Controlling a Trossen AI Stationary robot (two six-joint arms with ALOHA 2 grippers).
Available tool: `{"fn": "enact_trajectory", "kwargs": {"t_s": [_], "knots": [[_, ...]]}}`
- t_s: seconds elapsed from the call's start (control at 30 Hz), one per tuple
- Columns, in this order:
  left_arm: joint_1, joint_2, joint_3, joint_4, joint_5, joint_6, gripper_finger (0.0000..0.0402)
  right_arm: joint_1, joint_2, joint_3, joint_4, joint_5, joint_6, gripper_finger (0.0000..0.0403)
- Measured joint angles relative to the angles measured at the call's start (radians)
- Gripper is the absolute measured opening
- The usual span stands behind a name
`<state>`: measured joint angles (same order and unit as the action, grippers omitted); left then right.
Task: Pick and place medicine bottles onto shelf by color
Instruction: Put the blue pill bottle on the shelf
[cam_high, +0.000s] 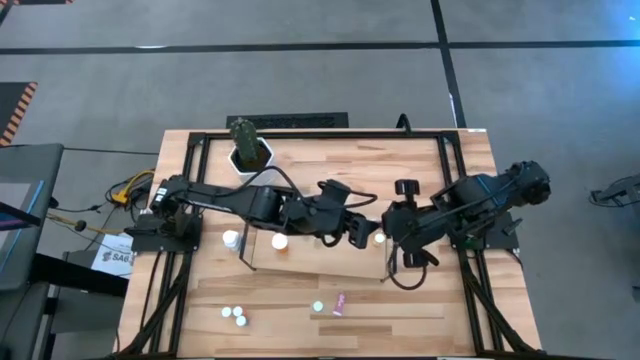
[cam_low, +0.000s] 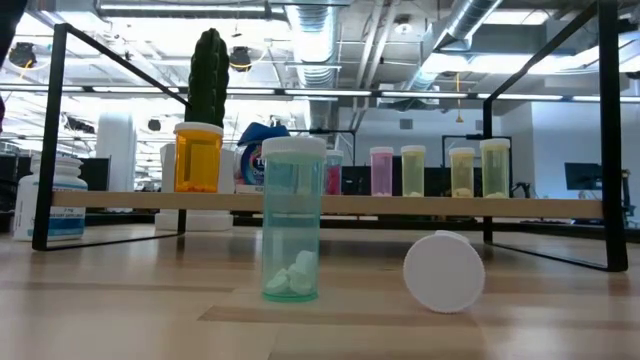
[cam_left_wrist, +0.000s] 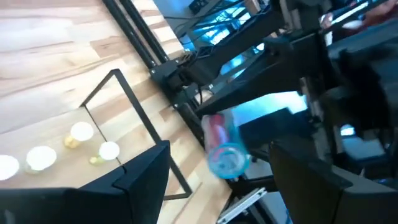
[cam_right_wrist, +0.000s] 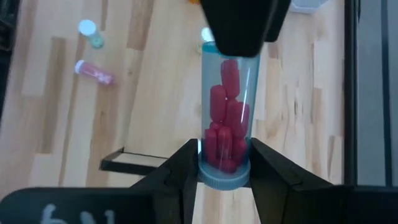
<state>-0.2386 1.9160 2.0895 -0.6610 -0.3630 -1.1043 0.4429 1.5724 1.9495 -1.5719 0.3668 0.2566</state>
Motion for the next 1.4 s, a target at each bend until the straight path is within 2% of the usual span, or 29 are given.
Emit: {"fn": "enact_trajectory", "kwargs": {"t_s": [0.27,0.5,0.83,1.07,1.4], "knots": [[-0.001,0.000,0.000,-0.001,-0.017,0.212,0.0256,0.001,-0.004,0.000,0.002,-0.001,-0.021,0.0136],[-0.015,0.000,0.000,0.008,-0.027,0.576,0.0256,0.002,-0.012,0.000,0.002,-0.017,-0.021,0.0137],[-0.044,-0.001,0.000,0.115,-0.027,1.024,0.0256,-0.016,-0.022,0.000,0.011,-0.055,-0.014,0.0138],[-0.036,-0.001,0.000,0.112,-0.023,1.100,0.0256,-0.035,-0.021,0.003,0.080,-0.126,-0.011,0.0135],[-0.027,0.001,0.000,0.068,-0.009,1.060,0.0256,-0.040,-0.021,0.047,0.116,-0.131,-0.011,0.0136]]}}
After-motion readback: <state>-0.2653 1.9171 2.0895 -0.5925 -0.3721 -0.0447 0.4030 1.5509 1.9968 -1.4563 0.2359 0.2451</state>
